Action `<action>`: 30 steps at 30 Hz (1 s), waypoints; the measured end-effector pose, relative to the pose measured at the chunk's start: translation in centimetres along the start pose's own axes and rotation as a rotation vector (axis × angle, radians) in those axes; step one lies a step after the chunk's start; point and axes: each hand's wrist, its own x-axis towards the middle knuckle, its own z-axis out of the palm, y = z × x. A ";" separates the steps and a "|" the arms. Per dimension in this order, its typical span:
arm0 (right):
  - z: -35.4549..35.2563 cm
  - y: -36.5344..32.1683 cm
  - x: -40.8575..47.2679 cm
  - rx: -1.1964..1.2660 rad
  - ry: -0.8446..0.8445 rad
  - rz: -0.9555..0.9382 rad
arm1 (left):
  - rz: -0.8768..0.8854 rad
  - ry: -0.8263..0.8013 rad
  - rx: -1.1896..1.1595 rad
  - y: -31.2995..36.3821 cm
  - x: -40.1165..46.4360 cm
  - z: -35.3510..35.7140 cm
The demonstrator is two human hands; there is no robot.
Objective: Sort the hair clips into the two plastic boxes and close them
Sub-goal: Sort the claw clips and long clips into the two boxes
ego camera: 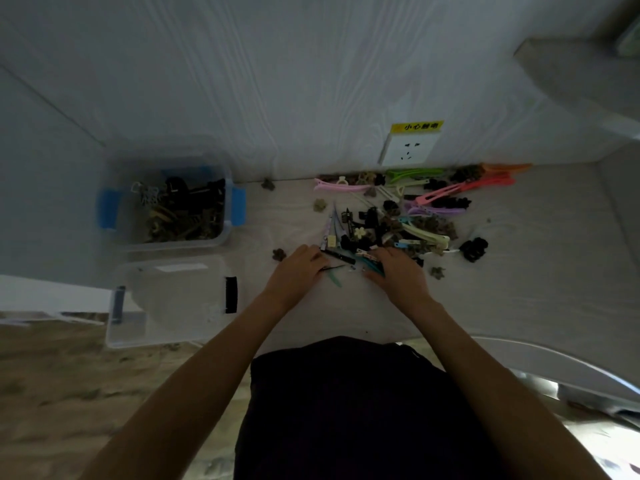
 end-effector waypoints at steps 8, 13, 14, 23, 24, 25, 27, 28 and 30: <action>0.4 -0.3 -0.1 -0.122 -0.014 -0.011 | 0.107 0.043 0.240 0.0 0.5 0.4; 0.9 0.1 -0.7 -0.117 0.011 -0.012 | 0.074 0.073 0.192 0.5 -0.2 0.5; 0.9 0.1 -0.8 -0.109 0.017 -0.010 | 0.051 0.086 0.140 0.4 -0.4 0.5; 1.0 -0.2 -1.7 0.229 0.014 0.102 | -0.188 0.302 -0.197 1.5 -2.6 -3.0; 0.9 -0.5 -2.0 0.315 0.002 0.111 | -0.212 0.360 -0.237 1.5 -3.4 -4.2; 0.3 -0.5 -2.5 0.415 -0.013 0.134 | -0.244 0.410 -0.290 1.8 -3.7 -5.3; -0.5 -1.9 -3.1 0.614 -0.071 0.165 | -0.337 0.496 -0.355 1.2 -5.6 -7.8; -1.0 -2.8 -3.4 0.691 -0.088 0.171 | -0.378 0.533 -0.355 0.7 -6.6 -9.0; -1.5 -5.1 -3.6 0.773 -0.112 0.153 | -0.444 0.565 -0.335 -1.0 -9.0 -10.7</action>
